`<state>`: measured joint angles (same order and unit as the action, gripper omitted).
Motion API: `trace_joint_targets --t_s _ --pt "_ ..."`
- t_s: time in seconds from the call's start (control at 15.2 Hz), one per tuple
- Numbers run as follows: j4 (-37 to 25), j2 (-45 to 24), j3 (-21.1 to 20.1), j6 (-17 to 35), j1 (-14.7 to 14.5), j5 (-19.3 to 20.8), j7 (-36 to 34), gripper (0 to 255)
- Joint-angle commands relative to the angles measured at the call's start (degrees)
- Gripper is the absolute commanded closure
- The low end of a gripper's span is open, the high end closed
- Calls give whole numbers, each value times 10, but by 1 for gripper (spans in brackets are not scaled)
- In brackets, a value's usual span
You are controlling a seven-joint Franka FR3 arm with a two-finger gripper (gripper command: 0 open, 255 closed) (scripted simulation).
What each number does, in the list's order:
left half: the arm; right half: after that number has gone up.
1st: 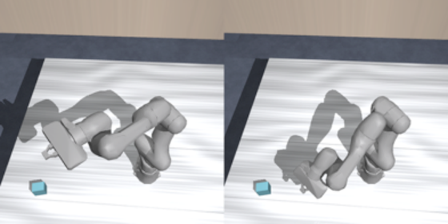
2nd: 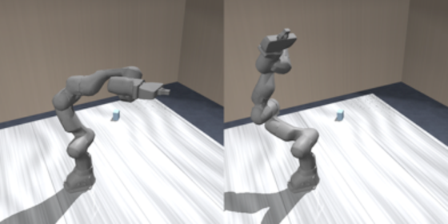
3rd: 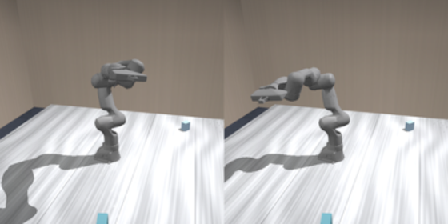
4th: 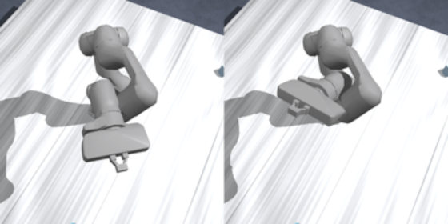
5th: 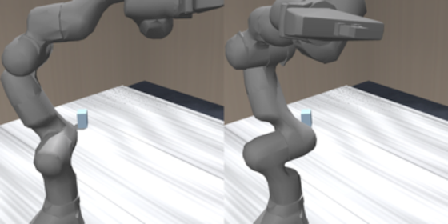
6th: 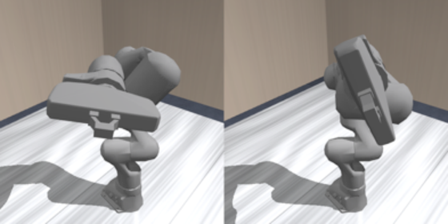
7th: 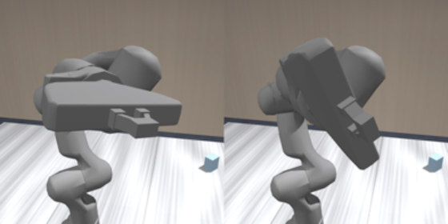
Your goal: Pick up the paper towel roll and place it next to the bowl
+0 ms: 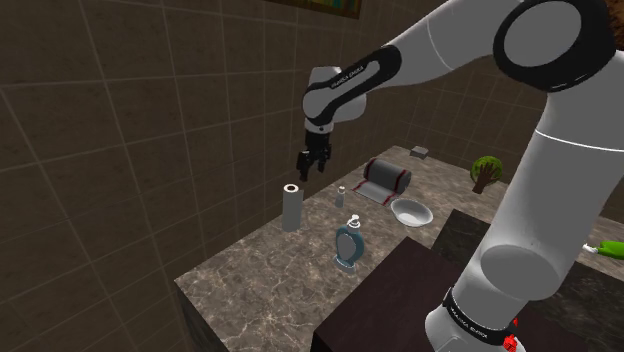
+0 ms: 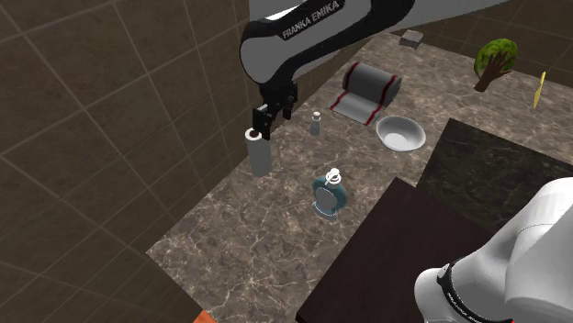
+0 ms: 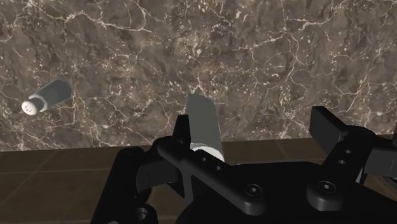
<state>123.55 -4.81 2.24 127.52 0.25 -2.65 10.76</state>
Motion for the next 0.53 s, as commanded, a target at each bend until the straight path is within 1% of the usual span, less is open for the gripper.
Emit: trace_joint_targets --t_s 0.0,0.46 --pt "-33 -44 2 13 2 -1 6 0" --pt "-171 -201 1 36 8 -4 16 0"
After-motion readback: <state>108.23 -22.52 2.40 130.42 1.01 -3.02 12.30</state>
